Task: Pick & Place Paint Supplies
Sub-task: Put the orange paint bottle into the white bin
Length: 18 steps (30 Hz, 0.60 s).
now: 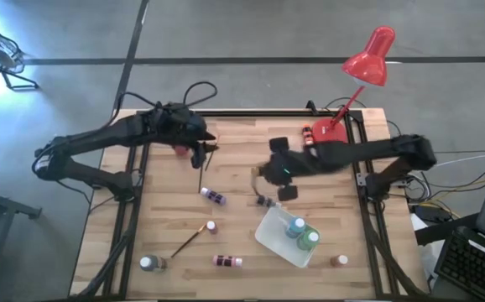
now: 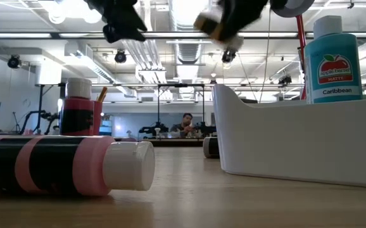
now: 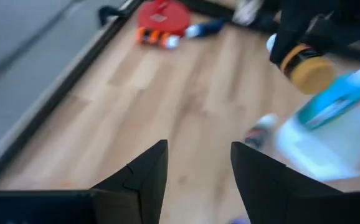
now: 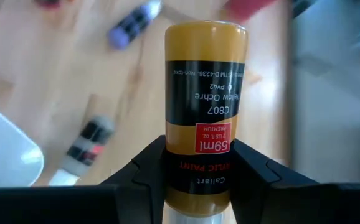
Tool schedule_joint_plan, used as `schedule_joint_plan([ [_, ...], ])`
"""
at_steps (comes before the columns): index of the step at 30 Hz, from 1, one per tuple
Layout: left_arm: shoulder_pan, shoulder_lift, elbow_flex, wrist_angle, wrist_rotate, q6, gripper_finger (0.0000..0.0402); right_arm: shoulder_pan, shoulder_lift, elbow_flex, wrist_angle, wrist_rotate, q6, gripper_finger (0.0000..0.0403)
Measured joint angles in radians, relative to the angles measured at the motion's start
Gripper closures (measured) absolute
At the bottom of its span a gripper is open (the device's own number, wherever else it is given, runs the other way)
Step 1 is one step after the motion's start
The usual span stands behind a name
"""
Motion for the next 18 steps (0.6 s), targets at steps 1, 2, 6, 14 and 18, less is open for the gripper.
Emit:
schedule_joint_plan([
  [1,0.012,0.0,0.0,0.022,0.053,-0.034,0.0221,0.036,-0.025,0.005,0.006,0.061,-0.016,0.0285],
  [2,0.026,0.001,0.0,0.048,0.112,-0.07,0.0221,0.075,-0.039,0.011,0.012,0.129,-0.04,0.0285],
  [6,0.085,0.02,0.0,0.206,0.411,-0.282,0.0221,0.212,-0.058,0.04,0.039,0.393,-0.157,0.0285],
  [14,0.147,0.138,0.0,0.623,0.804,-0.84,0.0221,0.367,0.017,0.087,0.091,0.696,-0.422,0.0285],
  [18,0.149,0.228,0.011,0.703,0.911,-0.986,0.0221,0.411,0.075,0.106,0.184,0.788,-0.585,0.0285],
])
